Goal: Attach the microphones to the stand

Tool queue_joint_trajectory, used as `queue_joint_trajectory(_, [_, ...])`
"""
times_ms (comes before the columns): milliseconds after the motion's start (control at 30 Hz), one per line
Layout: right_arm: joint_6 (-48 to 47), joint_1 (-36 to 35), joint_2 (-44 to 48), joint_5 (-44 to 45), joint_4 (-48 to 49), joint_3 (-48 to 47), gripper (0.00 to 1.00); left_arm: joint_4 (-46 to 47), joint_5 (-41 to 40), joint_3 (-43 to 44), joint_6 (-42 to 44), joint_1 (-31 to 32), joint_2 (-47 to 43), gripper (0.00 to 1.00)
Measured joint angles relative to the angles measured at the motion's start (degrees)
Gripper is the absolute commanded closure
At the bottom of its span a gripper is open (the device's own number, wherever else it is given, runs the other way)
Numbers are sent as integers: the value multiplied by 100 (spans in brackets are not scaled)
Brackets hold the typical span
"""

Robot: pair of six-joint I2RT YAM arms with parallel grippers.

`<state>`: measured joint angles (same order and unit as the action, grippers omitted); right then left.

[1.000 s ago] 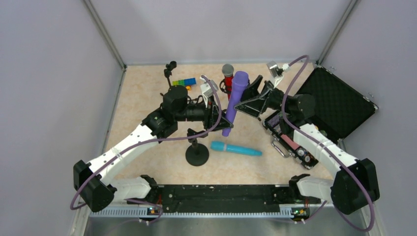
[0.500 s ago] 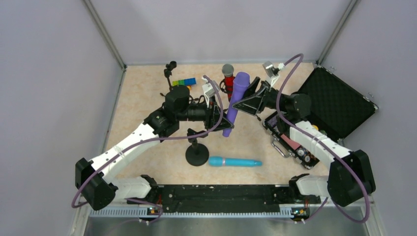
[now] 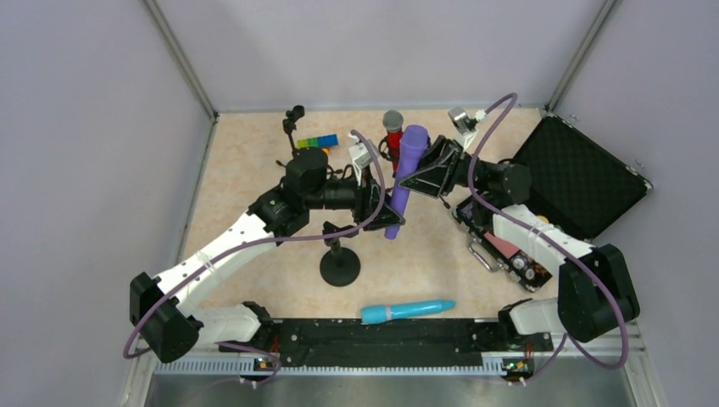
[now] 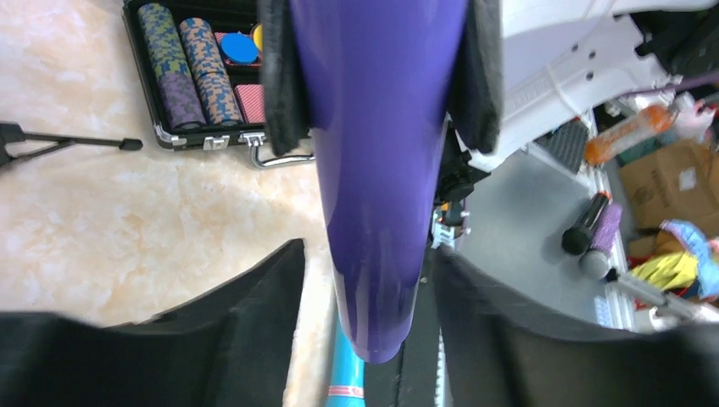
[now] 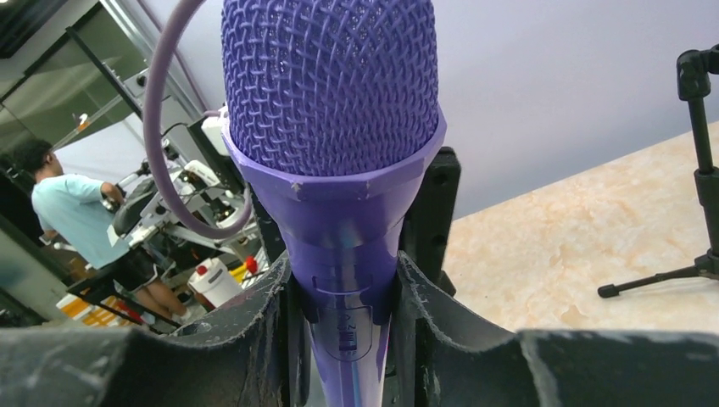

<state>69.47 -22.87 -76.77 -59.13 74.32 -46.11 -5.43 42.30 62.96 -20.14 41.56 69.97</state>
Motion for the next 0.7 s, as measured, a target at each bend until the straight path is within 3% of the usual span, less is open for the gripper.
queue_joint_trajectory(67, [-28,0,0,-17,-74,0,100,-17,-114,0,105,0,-9,11])
queue_joint_trajectory(133, [-170,0,9,-4,-291,0,100,-76,-337,-13,120,0,-50,7])
queue_joint_trajectory(500, [-2494,0,1169,1169,-3633,122,100,-407,-1602,-470,398,0,-1108,8])
queue_joint_trajectory(700, [-3217,0,1504,1615,-4494,162,100,-708,-1888,-579,538,0,-1158,8])
